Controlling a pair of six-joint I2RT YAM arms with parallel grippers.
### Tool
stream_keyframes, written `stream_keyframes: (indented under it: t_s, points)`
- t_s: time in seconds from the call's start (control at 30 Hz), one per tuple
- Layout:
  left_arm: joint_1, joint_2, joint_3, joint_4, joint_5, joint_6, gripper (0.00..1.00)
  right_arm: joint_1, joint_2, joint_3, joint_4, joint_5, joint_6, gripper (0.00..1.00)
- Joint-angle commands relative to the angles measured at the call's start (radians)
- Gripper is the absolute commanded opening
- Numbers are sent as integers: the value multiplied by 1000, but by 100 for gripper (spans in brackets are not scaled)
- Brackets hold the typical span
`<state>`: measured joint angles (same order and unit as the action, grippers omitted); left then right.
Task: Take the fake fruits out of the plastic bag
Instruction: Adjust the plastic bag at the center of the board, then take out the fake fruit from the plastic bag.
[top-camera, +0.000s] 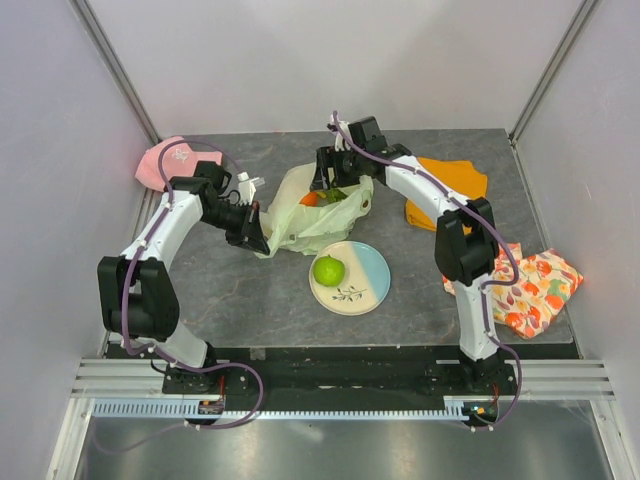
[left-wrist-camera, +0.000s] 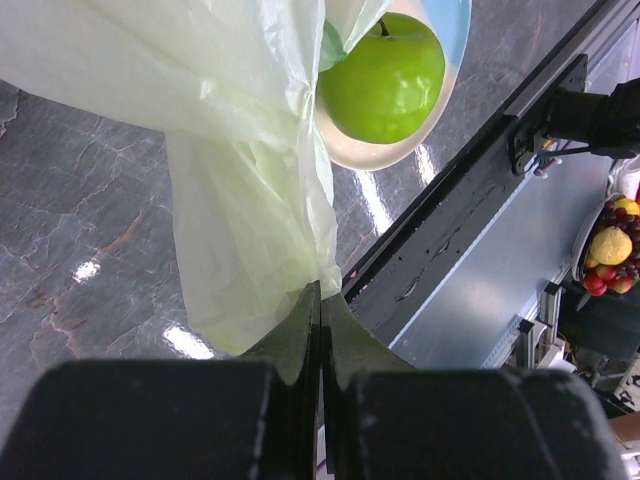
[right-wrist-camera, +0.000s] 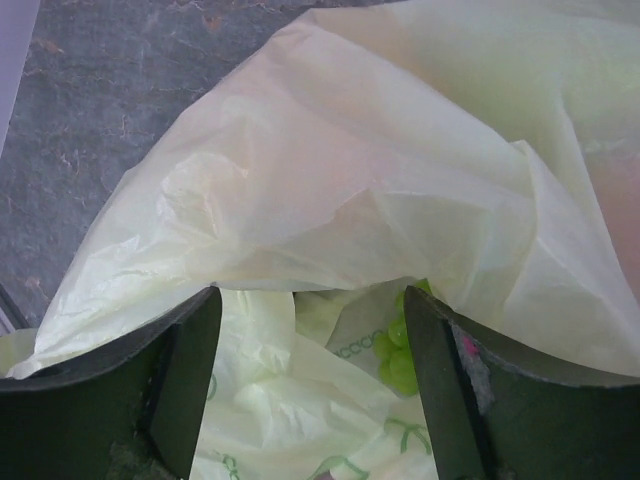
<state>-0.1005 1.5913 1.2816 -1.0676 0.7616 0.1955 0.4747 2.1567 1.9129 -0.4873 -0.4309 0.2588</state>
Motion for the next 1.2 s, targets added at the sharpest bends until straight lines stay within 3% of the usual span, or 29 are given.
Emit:
stream_keyframes:
  t_s: [0.0,0.1,0.3,0.67,0.7,0.77,0.8,0.9,1.0,1.17]
  points:
    - [-4,-50,18,-3,36,9,2,48,87,99,16,24,5,79]
    - [-4,-44,39,-5,53,4,2,77,126,130,10,85,8,81]
    - [-4,-39,53,-12,42,12,2,102,202,202,10,204,17,97]
    - [-4,-11,61,-11,35,12,2,134,339,359,27,408,-18,98]
    - [-4,-7,64,-11,33,12,1,133,348,360,27,406,-38,97]
    - [-4,7,77,-11,35,10,2,133,339,356,26,397,-56,83]
    - [-4,13,90,-12,35,10,2,133,330,350,23,386,-78,70]
    - [-4,36,113,-11,42,9,2,131,260,322,4,328,-108,53]
    - [-4,62,156,-3,53,1,2,130,146,278,-28,238,-133,44]
    - [-4,105,209,18,74,-10,2,120,-104,124,-39,40,-136,41]
